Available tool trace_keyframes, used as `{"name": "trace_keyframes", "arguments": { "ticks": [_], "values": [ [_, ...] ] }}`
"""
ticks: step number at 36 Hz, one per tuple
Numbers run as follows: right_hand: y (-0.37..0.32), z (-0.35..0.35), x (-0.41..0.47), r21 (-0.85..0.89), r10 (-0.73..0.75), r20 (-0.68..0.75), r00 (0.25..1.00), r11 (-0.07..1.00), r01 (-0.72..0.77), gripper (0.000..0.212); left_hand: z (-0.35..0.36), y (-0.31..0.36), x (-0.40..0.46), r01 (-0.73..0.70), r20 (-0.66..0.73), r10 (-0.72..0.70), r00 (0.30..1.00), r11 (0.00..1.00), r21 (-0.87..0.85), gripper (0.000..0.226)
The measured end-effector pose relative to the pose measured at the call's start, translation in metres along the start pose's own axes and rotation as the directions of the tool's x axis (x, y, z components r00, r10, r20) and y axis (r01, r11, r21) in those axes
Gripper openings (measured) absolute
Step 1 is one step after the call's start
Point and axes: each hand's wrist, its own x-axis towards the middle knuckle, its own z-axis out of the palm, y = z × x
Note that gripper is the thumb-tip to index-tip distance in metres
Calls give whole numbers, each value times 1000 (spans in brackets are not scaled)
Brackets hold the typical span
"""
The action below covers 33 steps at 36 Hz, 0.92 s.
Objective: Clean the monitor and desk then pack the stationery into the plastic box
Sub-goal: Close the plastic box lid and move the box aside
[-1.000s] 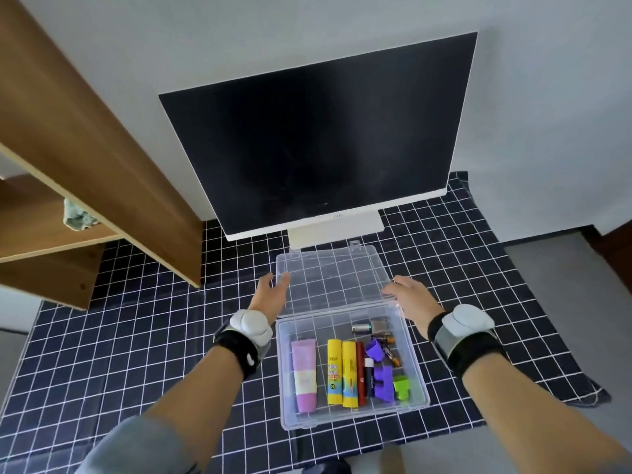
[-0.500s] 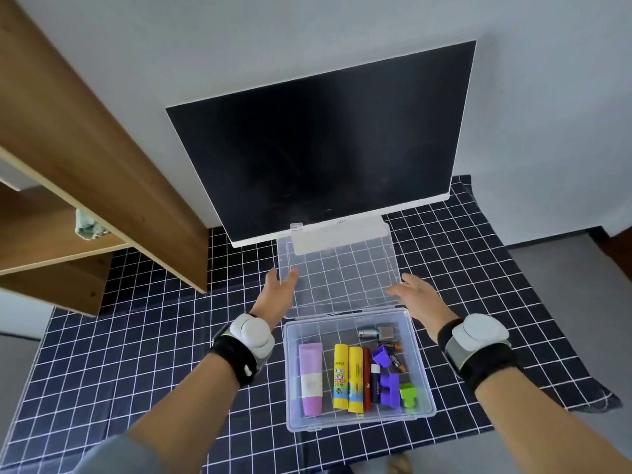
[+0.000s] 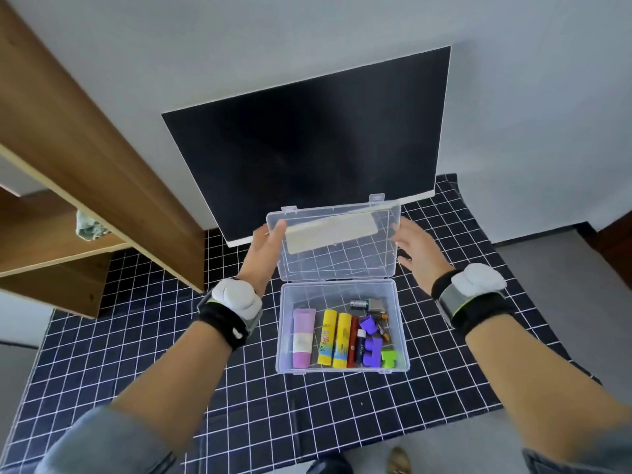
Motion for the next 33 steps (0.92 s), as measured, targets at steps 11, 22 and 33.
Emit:
{"name": "trace_keyframes", "arguments": {
  "ticks": [11, 22, 33],
  "values": [
    [4, -18, -51, -96, -153, 118, 981, 982, 165, 41, -9, -2, -56, -145, -5, 147, 989, 977, 157, 43],
    [43, -32, -99, -241, -180, 205, 962, 943, 228, 52, -8, -38, -104, -158, 63, 146, 987, 929, 335, 33],
    [84, -28, -107, -457, -146, 296, 944, 846, 274, 32, -3, -86, -119, -164, 138, 105, 985, 818, 551, 34]
  ]
}}
